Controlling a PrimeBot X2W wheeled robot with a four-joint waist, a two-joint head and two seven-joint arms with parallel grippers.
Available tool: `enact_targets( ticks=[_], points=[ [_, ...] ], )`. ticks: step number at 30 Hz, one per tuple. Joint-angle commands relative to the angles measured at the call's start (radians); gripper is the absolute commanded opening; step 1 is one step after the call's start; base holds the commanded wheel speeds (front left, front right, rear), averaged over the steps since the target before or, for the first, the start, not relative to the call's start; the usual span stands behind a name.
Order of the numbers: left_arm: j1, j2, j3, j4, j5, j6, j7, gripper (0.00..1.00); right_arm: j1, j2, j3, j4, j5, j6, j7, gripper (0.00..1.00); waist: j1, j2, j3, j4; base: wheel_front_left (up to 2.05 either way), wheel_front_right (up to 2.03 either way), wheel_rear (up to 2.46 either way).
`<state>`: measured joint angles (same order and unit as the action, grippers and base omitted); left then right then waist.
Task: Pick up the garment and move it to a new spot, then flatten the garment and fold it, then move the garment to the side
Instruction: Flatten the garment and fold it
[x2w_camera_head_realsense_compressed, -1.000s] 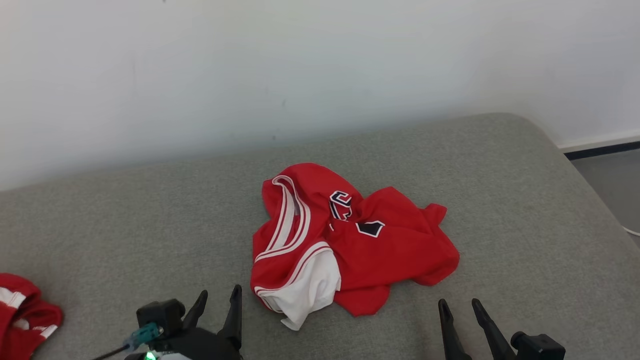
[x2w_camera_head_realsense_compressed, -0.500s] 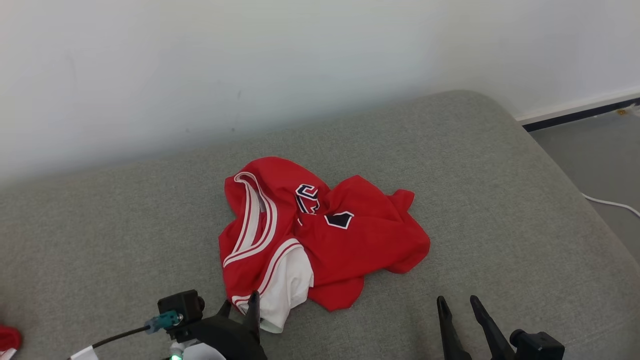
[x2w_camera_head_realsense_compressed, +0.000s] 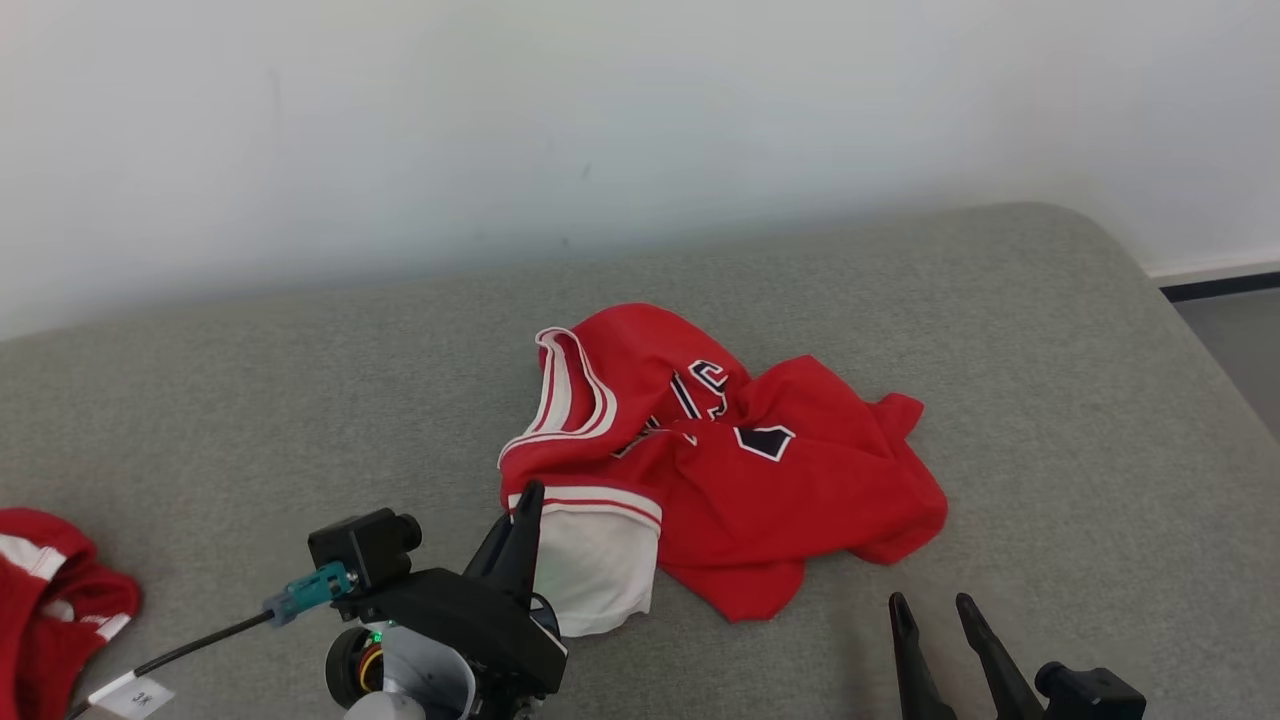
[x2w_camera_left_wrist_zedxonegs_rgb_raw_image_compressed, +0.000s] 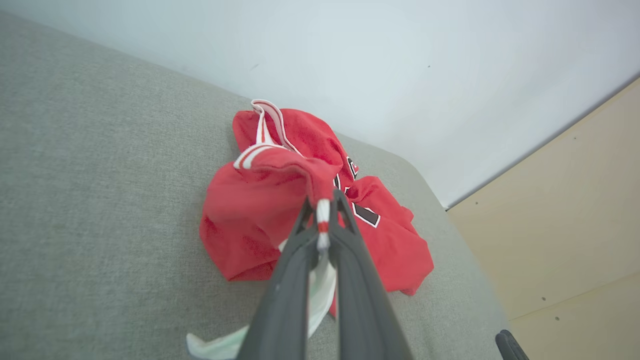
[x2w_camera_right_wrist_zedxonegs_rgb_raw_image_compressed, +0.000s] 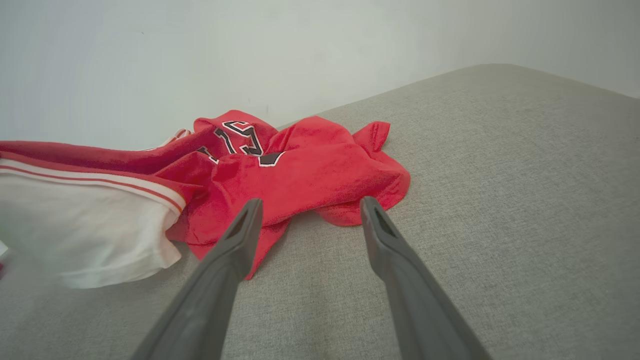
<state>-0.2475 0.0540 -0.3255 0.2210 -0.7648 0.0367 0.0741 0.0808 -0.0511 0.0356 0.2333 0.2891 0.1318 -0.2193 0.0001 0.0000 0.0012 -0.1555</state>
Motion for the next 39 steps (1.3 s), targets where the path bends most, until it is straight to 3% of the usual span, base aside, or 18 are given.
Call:
enact_targets(
  ticks=[1,9,12,17,23,29,30,31,32,39],
  points=[
    [0.033,0.012,-0.006,-0.065,-0.012,0.008,0.021,0.0,0.005,0.002,-0.002,-0.005,-0.001,-0.002,0.001,1.0,-0.0001,0.0,-0.007,0.059,0.0,0.0,0.0],
    [0.165,0.037,-0.043,-0.368,-0.029,0.114,0.162,0.0,0.011,0.002,-0.007,-0.008,0.005,-0.002,0.0,1.0,-0.0001,0.0,-0.01,0.101,0.0,0.0,0.0],
    [0.194,0.066,-0.035,-0.396,-0.009,0.154,0.192,0.0,0.004,0.002,-0.003,-0.007,0.008,-0.002,-0.001,1.0,-0.0001,0.0,-0.004,0.1,0.0,0.0,0.0],
    [0.157,0.103,-0.015,-0.296,0.028,0.171,0.184,0.0,-0.015,0.001,0.009,-0.007,0.012,-0.002,-0.002,1.0,-0.0001,0.0,0.017,0.085,0.0,0.0,0.0],
    [0.005,0.129,0.008,0.022,0.084,0.115,0.079,0.0,-0.046,0.001,0.019,-0.013,0.006,-0.002,-0.005,1.0,-0.0001,0.0,0.064,0.049,0.0,0.0,0.0],
    [-0.145,0.136,0.034,0.269,0.12,0.087,-0.042,0.0,-0.063,0.002,0.016,-0.022,-0.003,-0.002,-0.005,1.0,-0.0001,0.0,0.104,0.023,0.0,0.0,0.0],
    [-0.163,0.137,0.035,0.302,0.127,0.082,-0.062,0.03,-0.063,0.002,0.016,-0.023,-0.003,-0.002,-0.005,1.0,-0.0001,0.0,0.107,0.022,0.0,0.0,0.0],
    [-0.179,0.138,0.034,0.332,0.135,0.076,-0.081,0.33,-0.064,0.002,0.014,-0.024,-0.004,-0.002,-0.005,1.0,-0.0001,0.0,0.111,0.022,0.0,0.0,0.0],
    [-0.194,0.137,0.036,0.357,0.139,0.077,-0.105,0.98,-0.065,0.002,0.012,-0.024,-0.005,-0.002,-0.006,1.0,-0.0001,0.0,0.113,0.022,0.0,0.0,0.0],
    [-0.233,0.125,0.014,0.487,0.188,0.055,-0.255,1.0,-0.068,0.002,0.002,-0.034,-0.019,-0.002,0.007,1.0,-0.0001,0.0,0.104,0.047,0.0,0.0,0.0]
  ],
)
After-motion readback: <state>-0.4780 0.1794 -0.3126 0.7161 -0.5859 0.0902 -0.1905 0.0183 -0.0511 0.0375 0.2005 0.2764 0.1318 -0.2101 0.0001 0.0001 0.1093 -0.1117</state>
